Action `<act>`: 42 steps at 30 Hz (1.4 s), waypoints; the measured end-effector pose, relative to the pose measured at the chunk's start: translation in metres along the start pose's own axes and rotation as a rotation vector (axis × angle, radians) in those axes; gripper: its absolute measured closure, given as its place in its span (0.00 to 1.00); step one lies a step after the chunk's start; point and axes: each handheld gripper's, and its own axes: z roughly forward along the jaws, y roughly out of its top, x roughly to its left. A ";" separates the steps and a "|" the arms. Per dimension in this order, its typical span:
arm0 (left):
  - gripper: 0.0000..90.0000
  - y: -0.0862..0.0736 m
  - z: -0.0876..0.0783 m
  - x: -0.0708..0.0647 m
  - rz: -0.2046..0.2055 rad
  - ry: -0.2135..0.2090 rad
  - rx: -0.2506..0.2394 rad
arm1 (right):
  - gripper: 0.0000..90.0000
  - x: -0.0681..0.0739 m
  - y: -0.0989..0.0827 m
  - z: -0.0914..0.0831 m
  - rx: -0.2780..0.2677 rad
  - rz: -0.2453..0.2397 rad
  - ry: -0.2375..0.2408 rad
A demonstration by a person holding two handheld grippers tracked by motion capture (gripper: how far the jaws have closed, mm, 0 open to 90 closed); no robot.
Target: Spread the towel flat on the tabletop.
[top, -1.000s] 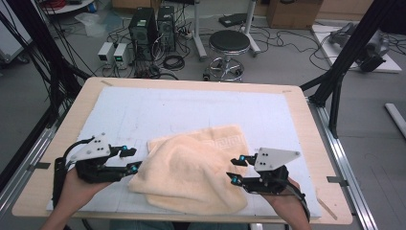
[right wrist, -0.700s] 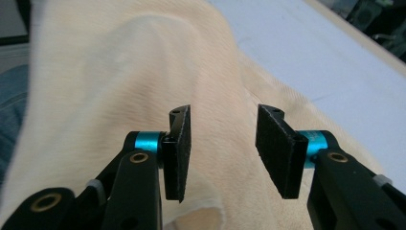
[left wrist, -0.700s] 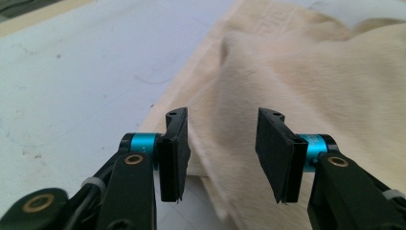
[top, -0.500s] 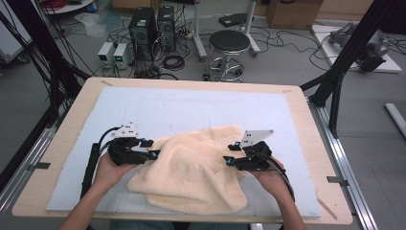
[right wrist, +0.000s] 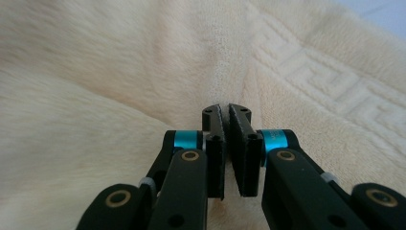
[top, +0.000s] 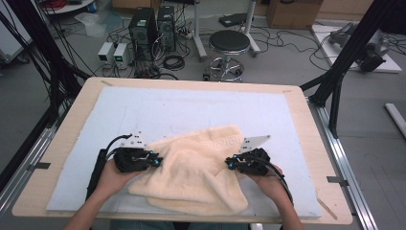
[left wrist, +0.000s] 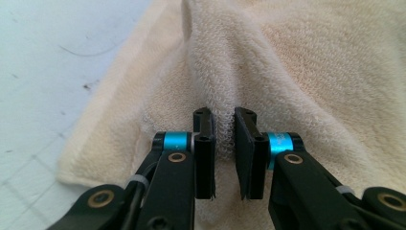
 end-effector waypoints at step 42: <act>0.72 -0.028 0.013 0.041 -0.141 0.179 0.114 | 0.67 -0.041 0.015 0.032 0.065 -0.015 -0.112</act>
